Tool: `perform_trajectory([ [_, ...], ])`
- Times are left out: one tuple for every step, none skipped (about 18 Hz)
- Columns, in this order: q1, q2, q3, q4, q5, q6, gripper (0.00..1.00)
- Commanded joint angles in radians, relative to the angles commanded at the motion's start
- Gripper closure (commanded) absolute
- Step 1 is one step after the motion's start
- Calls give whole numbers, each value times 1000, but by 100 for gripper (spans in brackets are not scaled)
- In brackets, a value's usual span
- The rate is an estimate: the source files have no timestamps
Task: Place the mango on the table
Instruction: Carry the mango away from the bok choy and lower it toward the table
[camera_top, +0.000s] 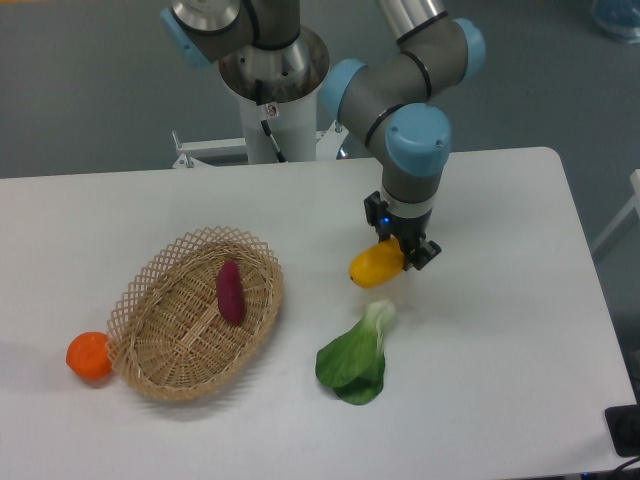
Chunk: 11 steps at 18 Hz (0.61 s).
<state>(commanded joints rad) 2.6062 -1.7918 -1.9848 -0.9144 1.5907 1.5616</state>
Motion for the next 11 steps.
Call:
perform_trajectory([
  [2,8,-21,18,0,5,59],
  [3,12,-46,41,0,11,59],
  [5,15,-67,69,0,21,59],
  [8,15,-86,90,0,34,59],
  [12,17,-100,101,0,46,59],
  [14,17,-109,103,0,57,58],
  [14,15,-114,103,2,63,57],
  [14,15,-118,103,0,64,55],
  [15,15,-124,103,0,66,55],
  [17,17,-129,103,0,71,55],
  [20,17,-131,103,0,72,53],
])
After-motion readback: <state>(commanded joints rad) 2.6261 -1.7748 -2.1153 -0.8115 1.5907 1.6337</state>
